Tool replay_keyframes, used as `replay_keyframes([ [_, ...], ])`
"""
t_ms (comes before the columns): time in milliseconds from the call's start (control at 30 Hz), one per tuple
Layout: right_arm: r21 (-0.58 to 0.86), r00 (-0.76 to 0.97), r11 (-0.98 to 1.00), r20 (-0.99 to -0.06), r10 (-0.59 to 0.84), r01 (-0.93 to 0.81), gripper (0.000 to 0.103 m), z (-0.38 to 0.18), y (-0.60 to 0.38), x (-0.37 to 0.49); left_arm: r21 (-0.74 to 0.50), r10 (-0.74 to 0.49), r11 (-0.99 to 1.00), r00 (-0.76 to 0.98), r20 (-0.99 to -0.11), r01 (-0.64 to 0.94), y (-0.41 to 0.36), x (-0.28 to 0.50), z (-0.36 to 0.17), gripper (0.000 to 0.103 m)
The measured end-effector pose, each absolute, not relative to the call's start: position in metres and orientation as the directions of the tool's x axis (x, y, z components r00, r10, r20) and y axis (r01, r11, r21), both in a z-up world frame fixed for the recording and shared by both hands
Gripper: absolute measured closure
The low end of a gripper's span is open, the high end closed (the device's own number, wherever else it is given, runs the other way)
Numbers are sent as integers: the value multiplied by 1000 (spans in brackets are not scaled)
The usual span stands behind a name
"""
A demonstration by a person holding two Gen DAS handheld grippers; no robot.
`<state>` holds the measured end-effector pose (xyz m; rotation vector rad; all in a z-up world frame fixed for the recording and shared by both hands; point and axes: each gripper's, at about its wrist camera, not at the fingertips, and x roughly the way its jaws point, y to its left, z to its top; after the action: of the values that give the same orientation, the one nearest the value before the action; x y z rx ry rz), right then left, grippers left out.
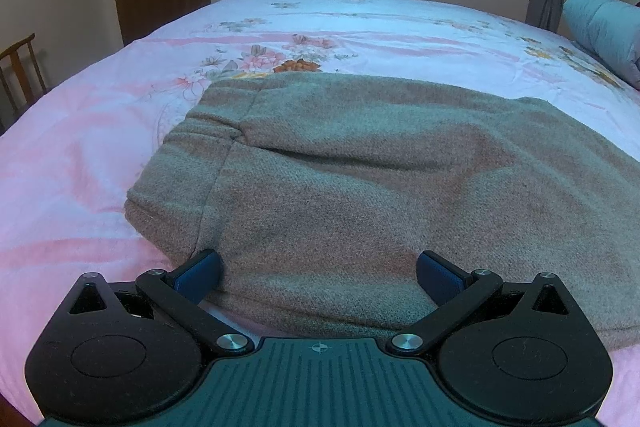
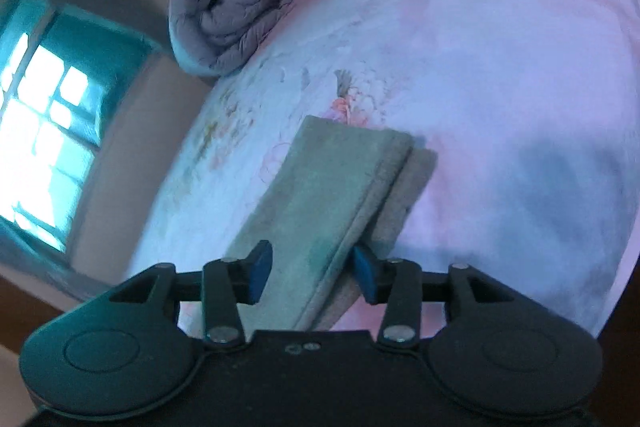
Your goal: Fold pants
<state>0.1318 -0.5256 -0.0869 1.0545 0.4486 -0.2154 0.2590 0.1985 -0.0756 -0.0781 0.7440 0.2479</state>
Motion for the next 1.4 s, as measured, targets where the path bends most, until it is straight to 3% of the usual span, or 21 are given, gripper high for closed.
replay_keyframes([
  [67, 805, 892, 457, -449, 54, 378, 70, -94, -530, 134, 18, 195, 968, 707, -680, -250, 198, 259, -76, 0],
  [100, 817, 894, 440, -443, 66, 372, 78, -97, -533, 135, 19, 196, 968, 705, -681, -250, 198, 260, -76, 0],
  [133, 813, 889, 444, -453, 76, 376, 103, -98, -533, 138, 20, 196, 968, 703, -683, -250, 198, 261, -75, 0],
  [200, 759, 871, 528, -486, 73, 380, 103, -81, -524, 150, 20, 193, 969, 700, -687, -248, 199, 262, -75, 0],
  [333, 685, 910, 703, -391, 136, 189, 103, 4, -481, 199, 18, 195, 968, 705, -682, -251, 198, 261, -76, 0],
  [400, 646, 927, 760, -323, 189, 70, 103, 55, -454, 229, 18, 195, 968, 705, -682, -251, 198, 260, -76, 0],
  [500, 612, 958, 783, -147, 248, -109, 103, 124, -424, 239, 17, 192, 968, 701, -687, -249, 199, 260, -76, 0],
  [600, 605, 977, 786, -60, 203, -126, 103, 144, -430, 220, 12, 187, 969, 704, -685, -245, 200, 260, -76, 0],
  [700, 640, 982, 768, -145, 122, -1, 103, 102, -464, 196, 8, 184, 970, 715, -674, -242, 200, 257, -77, 0],
  [867, 620, 878, 716, -479, 22, 320, 103, -31, -512, 168, 13, 183, 972, 715, -675, -236, 199, 257, -77, 0],
  [933, 637, 852, 676, -523, 26, 370, 103, -59, -519, 157, 13, 179, 973, 711, -680, -232, 200, 257, -76, 0],
  [1267, 663, 894, 680, -448, 26, 313, 103, -39, -513, 141, 13, 181, 972, 709, -681, -236, 199, 258, -76, 0],
  [1400, 624, 850, 685, -526, 11, 377, 103, -59, -519, 142, 12, 171, 974, 703, -691, -225, 200, 258, -76, 0],
])
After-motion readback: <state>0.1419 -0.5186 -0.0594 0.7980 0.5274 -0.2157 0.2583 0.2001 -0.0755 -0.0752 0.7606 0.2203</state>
